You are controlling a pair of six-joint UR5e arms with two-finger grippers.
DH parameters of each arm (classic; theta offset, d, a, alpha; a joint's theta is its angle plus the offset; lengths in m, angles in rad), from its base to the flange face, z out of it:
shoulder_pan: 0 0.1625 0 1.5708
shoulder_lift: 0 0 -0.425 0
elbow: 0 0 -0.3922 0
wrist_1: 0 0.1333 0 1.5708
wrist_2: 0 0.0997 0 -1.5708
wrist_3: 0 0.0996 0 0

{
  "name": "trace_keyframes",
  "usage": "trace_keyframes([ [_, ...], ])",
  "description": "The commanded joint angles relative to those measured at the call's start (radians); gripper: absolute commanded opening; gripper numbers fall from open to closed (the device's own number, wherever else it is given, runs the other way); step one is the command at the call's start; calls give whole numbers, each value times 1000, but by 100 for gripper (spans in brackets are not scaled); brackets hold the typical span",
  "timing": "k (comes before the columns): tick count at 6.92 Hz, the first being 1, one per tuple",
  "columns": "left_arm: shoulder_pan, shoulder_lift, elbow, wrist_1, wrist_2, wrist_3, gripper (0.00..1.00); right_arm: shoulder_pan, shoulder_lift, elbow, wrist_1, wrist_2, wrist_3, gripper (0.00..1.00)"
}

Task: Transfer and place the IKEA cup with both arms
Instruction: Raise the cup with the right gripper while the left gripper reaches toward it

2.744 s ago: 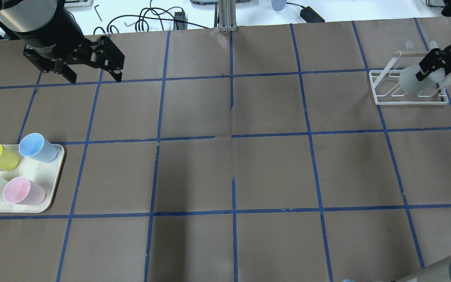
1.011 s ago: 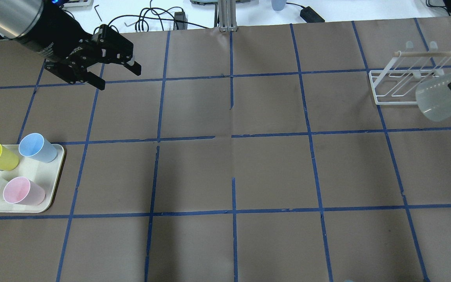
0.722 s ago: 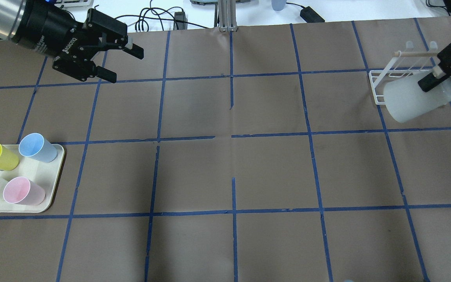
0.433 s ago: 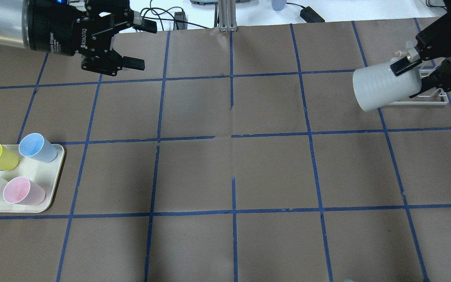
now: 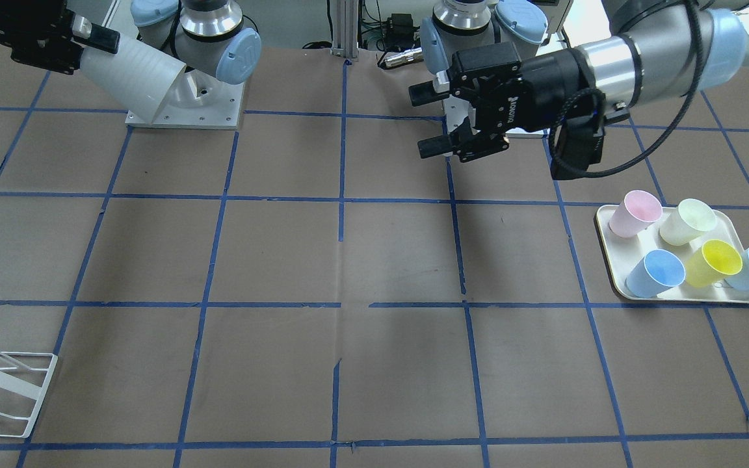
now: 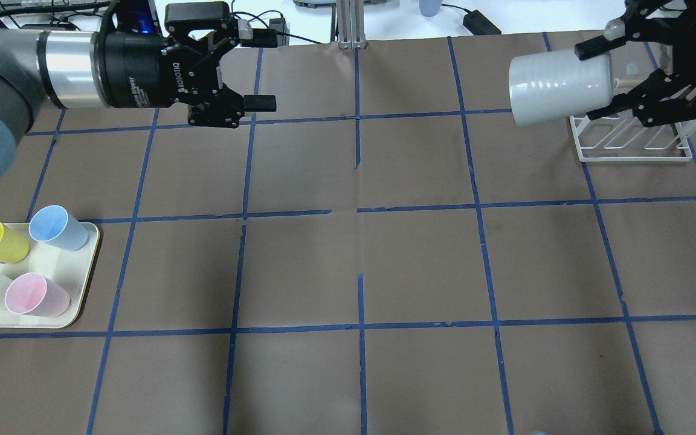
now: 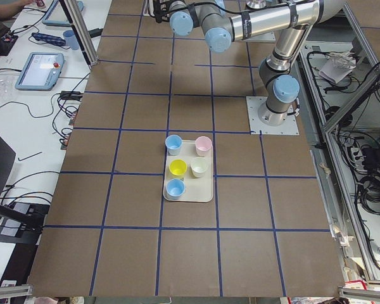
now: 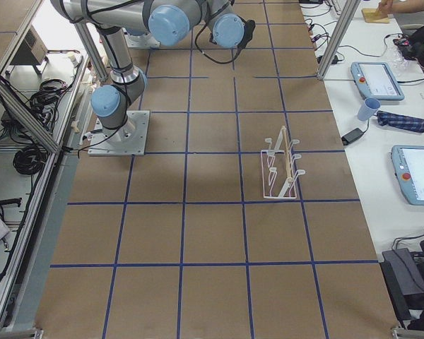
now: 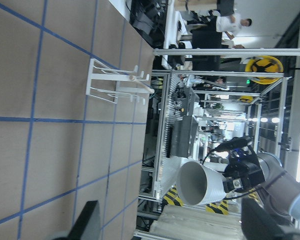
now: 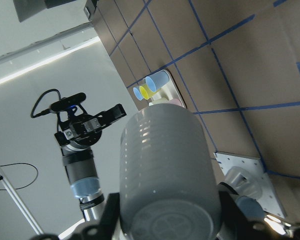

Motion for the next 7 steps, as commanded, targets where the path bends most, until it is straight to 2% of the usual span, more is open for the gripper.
trace_keyframes([
  [1, -117, -17, -99, 159, -156, 12, 100, 14, -1, 7, 34, 105, 31, 48],
  [2, -145, -30, -100, 182, -211, 14, 100, 53, -1, 7, 57, 148, 32, 51],
  [3, -161, -54, -102, 207, -222, 15, 100, 81, -1, 9, 95, 182, 32, 53],
  [4, -197, -95, -100, 287, -250, 15, 100, 89, -1, 7, 117, 184, 32, 54],
  [5, -214, -135, -96, 316, -306, 17, 100, 91, -3, 7, 146, 182, 31, 54],
  [7, -245, -178, -97, 401, -319, 15, 100, 139, -3, 7, 131, 169, 28, 57],
])
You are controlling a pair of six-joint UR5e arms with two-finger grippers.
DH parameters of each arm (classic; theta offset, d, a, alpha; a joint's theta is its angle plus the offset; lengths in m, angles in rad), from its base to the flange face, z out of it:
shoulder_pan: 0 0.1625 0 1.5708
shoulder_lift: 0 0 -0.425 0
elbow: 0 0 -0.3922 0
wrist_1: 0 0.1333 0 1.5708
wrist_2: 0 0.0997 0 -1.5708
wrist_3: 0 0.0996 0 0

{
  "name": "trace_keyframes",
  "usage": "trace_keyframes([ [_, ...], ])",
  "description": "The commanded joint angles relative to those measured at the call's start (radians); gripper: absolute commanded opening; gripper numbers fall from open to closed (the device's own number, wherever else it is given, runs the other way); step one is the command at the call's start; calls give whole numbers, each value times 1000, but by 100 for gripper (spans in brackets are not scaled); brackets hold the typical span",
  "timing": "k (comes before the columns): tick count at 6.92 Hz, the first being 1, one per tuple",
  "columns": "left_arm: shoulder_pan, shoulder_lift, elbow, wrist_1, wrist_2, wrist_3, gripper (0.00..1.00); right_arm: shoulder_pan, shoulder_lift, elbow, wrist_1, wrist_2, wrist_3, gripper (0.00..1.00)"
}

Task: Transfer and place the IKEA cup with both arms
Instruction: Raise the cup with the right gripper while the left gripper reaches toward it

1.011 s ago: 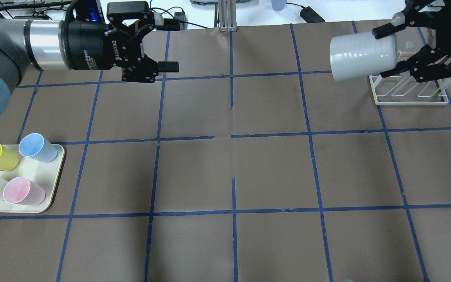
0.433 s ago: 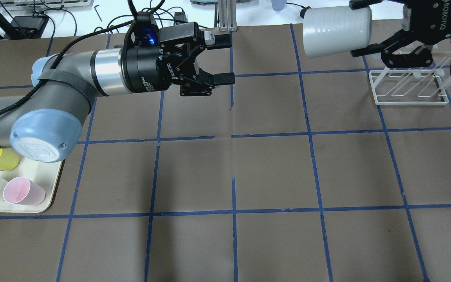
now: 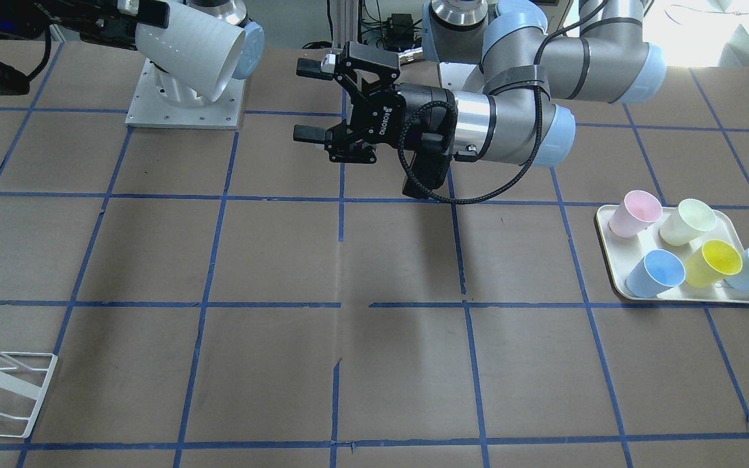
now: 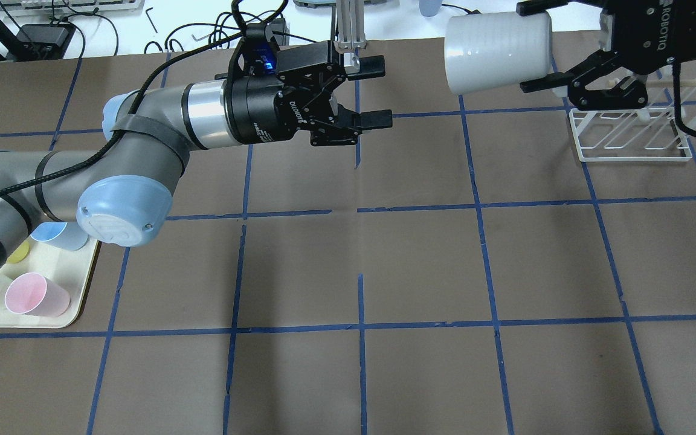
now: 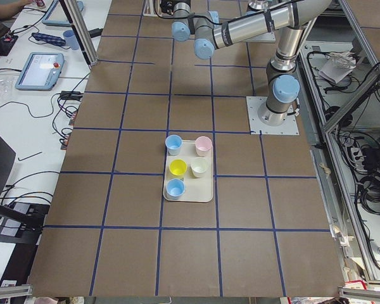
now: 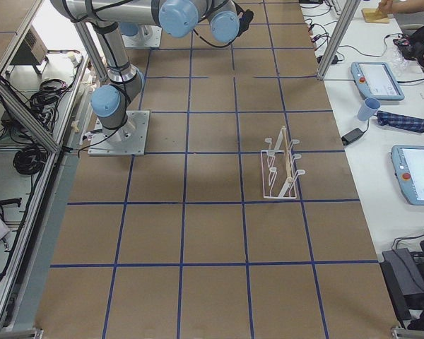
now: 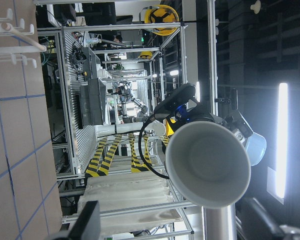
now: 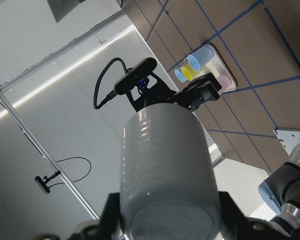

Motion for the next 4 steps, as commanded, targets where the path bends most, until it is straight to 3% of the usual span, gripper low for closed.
trace_keyframes([
  [1, -57, -41, 1, 81, -87, 2, 100, 32, 0, 0, -1, -24, -3, 57],
  [4, -62, -68, 18, 124, -94, 4, 100, 59, 1, 0, -4, -29, -5, 57],
])
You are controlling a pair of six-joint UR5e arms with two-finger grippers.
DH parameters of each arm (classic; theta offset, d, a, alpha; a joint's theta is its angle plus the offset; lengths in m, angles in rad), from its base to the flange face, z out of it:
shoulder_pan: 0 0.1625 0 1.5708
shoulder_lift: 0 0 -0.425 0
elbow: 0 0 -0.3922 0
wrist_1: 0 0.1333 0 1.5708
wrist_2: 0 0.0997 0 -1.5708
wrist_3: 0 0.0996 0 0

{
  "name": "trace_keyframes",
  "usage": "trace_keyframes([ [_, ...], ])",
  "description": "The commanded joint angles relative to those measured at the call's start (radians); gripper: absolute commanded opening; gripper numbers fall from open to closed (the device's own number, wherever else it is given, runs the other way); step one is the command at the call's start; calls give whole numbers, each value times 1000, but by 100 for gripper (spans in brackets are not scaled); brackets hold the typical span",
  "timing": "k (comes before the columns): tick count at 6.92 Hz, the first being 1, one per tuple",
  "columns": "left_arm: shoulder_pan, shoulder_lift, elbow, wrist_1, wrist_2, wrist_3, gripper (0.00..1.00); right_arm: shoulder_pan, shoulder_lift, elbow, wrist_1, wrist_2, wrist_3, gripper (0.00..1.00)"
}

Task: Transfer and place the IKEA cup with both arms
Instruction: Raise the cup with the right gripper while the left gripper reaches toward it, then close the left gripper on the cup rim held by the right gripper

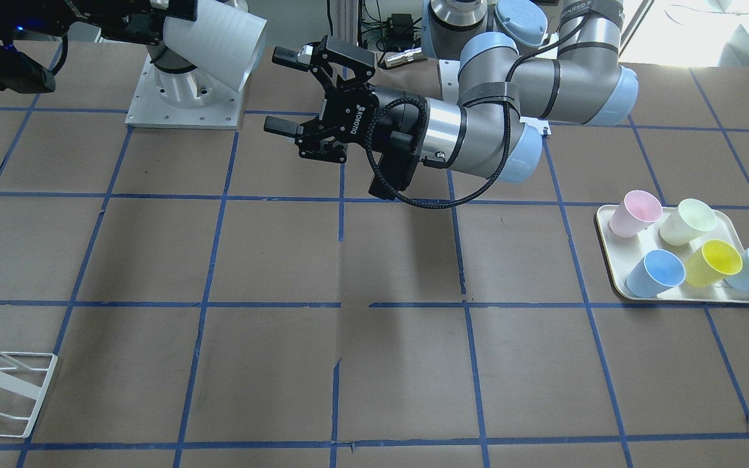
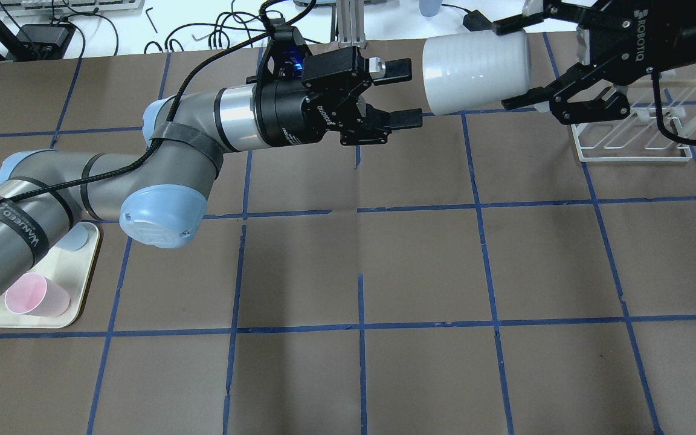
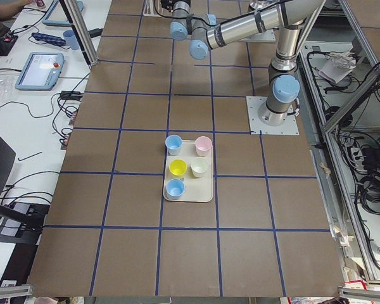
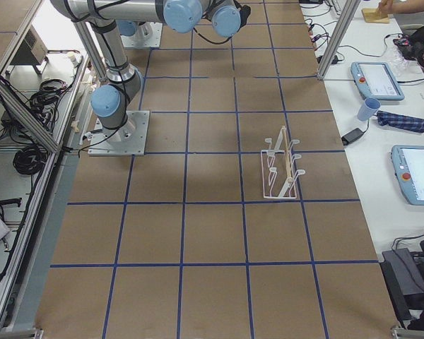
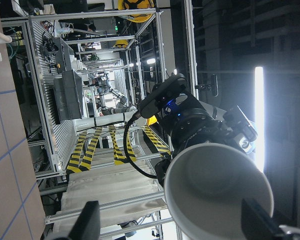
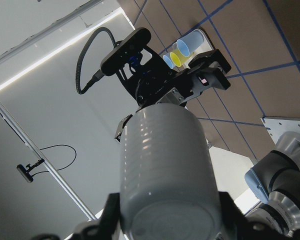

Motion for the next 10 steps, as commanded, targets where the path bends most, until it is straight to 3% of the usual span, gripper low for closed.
trace_keyframes([
  [1, -3, -34, 32, 17, -4, 1, 100, 40, 2, 0, -5, 3, 0, 57],
  [4, -21, -20, 24, 29, -5, -2, 100, 49, 2, 2, -6, 5, 0, 58],
  [8, -26, 43, -90, 130, -10, -11, 100, 49, 2, 2, -17, 6, 0, 60],
  [10, -26, 34, -83, 134, -11, -11, 96, 49, 2, 2, -17, 9, 0, 60],
])
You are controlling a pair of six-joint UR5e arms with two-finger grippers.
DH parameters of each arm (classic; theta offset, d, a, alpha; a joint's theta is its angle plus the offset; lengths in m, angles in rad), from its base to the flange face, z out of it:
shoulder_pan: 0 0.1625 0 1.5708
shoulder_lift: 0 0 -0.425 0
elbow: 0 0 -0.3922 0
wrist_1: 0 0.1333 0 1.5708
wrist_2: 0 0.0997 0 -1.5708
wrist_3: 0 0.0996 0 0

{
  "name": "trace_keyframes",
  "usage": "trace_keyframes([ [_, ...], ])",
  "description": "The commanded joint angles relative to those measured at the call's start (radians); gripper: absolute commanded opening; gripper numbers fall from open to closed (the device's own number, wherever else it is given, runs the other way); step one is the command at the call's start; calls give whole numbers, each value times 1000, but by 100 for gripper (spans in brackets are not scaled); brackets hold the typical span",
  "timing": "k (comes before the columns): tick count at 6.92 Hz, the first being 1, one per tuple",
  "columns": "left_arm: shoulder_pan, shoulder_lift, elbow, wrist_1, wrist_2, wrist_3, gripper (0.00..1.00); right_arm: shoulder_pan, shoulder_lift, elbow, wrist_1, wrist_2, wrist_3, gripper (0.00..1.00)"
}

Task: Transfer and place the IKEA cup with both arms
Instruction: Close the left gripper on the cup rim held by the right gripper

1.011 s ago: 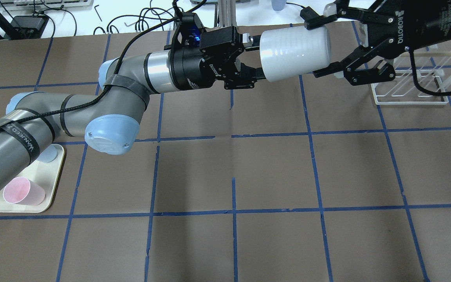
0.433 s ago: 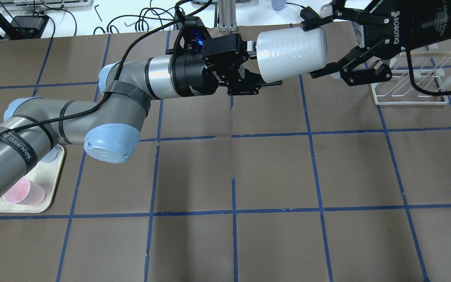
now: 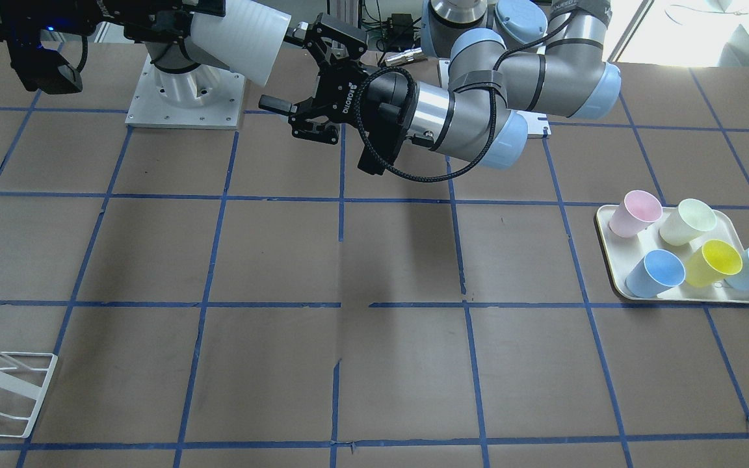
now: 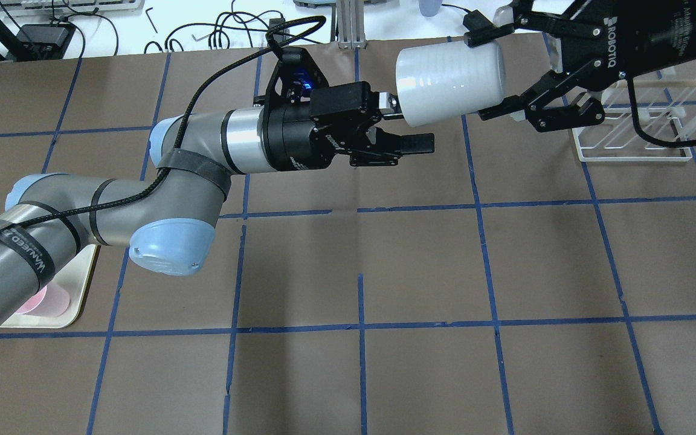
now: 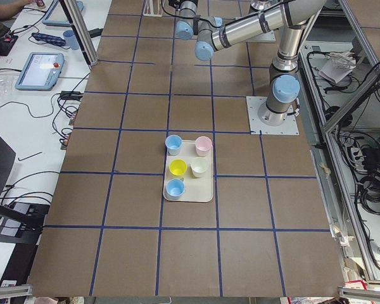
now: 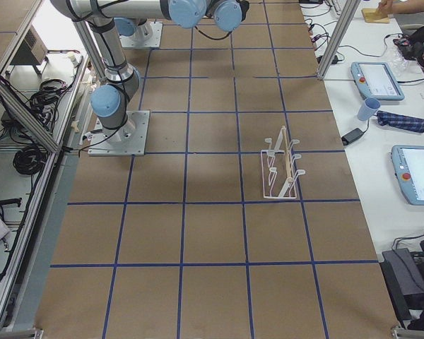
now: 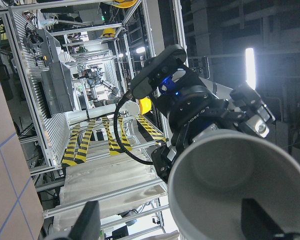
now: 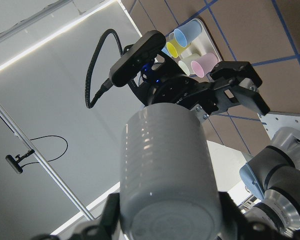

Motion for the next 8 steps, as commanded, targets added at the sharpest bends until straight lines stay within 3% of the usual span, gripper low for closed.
trace_keyframes([
  [1, -1, -4, -1, 9, -32, 1, 90, 1, 0, 0, 1, 2, 0, 60],
  [2, -1, -14, 3, 18, -53, 1, 88, 1, 0, 0, 1, -1, 0, 60],
  [4, -1, -19, 13, 18, -55, 1, 70, 1, 0, 0, 1, -1, 0, 61],
  [8, -18, -36, 43, 16, -57, 3, 56, 1, 0, 0, 1, -4, 0, 63],
])
